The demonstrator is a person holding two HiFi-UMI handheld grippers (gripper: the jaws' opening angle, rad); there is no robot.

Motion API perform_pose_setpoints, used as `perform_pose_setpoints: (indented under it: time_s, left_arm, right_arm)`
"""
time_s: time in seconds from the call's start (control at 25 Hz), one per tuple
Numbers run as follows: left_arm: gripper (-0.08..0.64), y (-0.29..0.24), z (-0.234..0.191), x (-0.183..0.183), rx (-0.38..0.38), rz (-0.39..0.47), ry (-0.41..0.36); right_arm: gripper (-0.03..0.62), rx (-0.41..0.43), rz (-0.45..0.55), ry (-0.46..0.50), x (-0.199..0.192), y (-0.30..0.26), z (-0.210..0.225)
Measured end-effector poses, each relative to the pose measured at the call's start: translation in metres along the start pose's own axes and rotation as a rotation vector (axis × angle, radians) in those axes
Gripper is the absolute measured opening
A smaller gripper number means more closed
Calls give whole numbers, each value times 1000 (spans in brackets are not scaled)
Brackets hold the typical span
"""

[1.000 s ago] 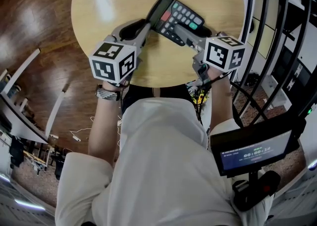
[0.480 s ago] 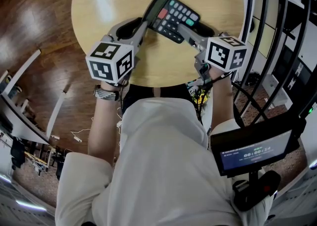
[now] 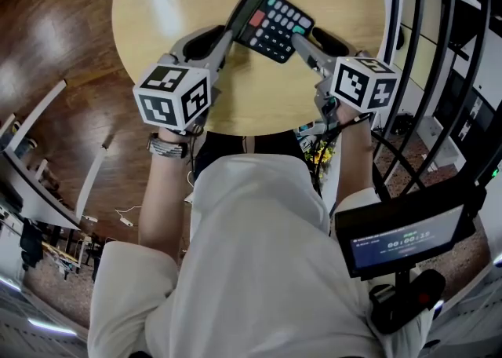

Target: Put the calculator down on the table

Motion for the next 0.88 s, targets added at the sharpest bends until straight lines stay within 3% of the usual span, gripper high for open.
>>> perform_pose_setpoints:
  time_s: [0.24,0.48,0.88]
  left_arm:
    - [54,-4,0,5,5,-8,-21]
    - [108,-6,-2,11,7,7,-40]
    - [118,-6,6,23,-12,39,-198]
  right_arm:
    - [239,23,-26,27,-4,-3,-5]
    - [238,25,-21,29,-4,-7,-5]
    - [238,-17,22,44,1,-7,-4]
Point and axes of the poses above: the fingertips, and each gripper's own axes: y backward along the fingers, z to its right, x out of its top, the point moved 8 cm from there along y, backward along the fingers, and after that the axes turned 15 degrees about z, right-handed, at the moved point
